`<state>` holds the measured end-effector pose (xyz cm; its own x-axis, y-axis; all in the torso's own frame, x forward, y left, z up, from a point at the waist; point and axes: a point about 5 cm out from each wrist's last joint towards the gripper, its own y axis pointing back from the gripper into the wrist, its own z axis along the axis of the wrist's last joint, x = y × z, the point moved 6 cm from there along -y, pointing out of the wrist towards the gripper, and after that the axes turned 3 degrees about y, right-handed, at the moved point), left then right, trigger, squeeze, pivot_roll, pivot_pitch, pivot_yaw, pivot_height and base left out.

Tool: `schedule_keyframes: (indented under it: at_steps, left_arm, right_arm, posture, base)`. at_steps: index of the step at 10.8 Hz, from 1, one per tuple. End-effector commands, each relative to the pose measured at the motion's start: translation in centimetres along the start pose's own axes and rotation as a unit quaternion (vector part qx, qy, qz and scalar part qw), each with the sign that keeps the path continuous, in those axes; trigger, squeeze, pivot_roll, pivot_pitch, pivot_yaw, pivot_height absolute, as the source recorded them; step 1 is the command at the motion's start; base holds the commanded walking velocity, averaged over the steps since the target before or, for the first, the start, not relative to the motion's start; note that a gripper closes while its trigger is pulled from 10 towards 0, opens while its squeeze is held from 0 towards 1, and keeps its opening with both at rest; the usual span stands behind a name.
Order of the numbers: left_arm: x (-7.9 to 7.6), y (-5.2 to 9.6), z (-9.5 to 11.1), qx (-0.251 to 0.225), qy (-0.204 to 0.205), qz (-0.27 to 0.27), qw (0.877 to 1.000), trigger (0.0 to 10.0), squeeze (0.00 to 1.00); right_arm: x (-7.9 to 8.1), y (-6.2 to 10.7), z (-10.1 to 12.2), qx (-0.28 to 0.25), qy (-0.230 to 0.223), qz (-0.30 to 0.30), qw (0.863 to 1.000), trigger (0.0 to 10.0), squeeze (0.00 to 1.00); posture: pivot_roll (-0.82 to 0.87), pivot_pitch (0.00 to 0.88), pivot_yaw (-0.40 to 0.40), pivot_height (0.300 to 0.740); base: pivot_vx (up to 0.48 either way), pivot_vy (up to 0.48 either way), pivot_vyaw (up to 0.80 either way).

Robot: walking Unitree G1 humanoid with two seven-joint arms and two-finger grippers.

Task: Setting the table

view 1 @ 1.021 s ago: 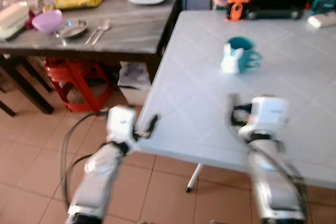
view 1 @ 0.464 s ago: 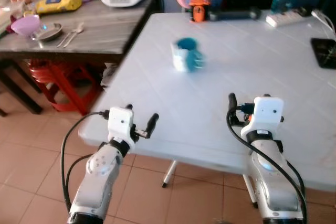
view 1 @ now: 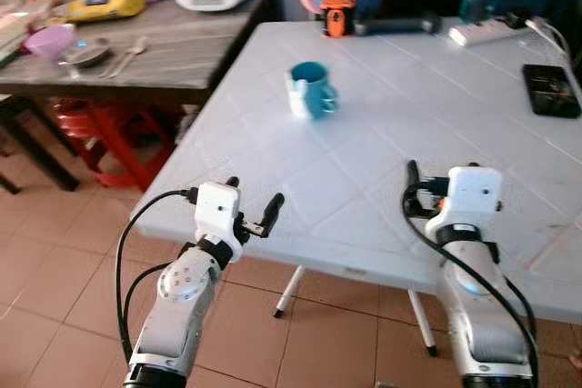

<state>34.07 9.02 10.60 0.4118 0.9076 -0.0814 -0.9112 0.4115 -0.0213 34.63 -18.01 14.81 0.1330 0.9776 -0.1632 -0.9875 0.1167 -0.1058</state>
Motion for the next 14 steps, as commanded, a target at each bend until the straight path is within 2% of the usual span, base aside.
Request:
schedule_keyframes:
  at_steps: [1,4,8,9,11,14]
  left_arm:
    - [0.4,0.3,0.2,-0.004,-0.005,0.0,1.0,10.0,0.0]
    - [0.2,0.2,0.3,-0.006,-0.001,-0.006,1.0,10.0,0.0]
    - [-0.3,0.0,1.1,-0.02,0.006,-0.019,1.0,10.0,0.0]
    - [-0.6,0.0,1.2,-0.024,0.01,-0.027,0.999,10.0,0.0]
    - [-0.7,0.0,1.3,-0.025,0.012,-0.031,0.999,10.0,0.0]
    - [-1.0,0.0,1.3,-0.028,0.015,-0.04,0.999,10.0,0.0]
  right_arm:
    - [0.7,-0.1,0.7,-0.013,0.006,0.015,1.0,10.0,0.0]
    - [0.8,0.0,0.8,-0.016,0.011,0.017,1.0,10.0,0.0]
    - [0.5,0.0,0.7,-0.015,-0.002,0.006,1.0,10.0,0.0]
    - [0.4,0.0,0.5,-0.009,-0.02,-0.001,1.0,10.0,0.0]
    - [0.3,-0.1,0.6,-0.01,-0.016,-0.002,1.0,10.0,0.0]
    - [0.3,-0.1,0.6,-0.011,-0.011,-0.002,1.0,10.0,0.0]
  posture:
    - [-0.11,0.102,0.147,0.74]
    - [-0.11,0.104,0.148,0.74]
    - [-0.11,0.102,0.15,0.74]
    - [-0.11,0.103,0.149,0.74]
    - [-0.11,0.102,0.149,0.74]
    - [-0.11,0.102,0.151,0.74]
  base:
    - [0.0,0.0,0.0]
    - [0.0,0.0,0.41]
    - [0.0,0.0,0.0]
    - [0.0,0.0,0.0]
    - [0.0,0.0,-0.6]
    - [0.0,0.0,0.0]
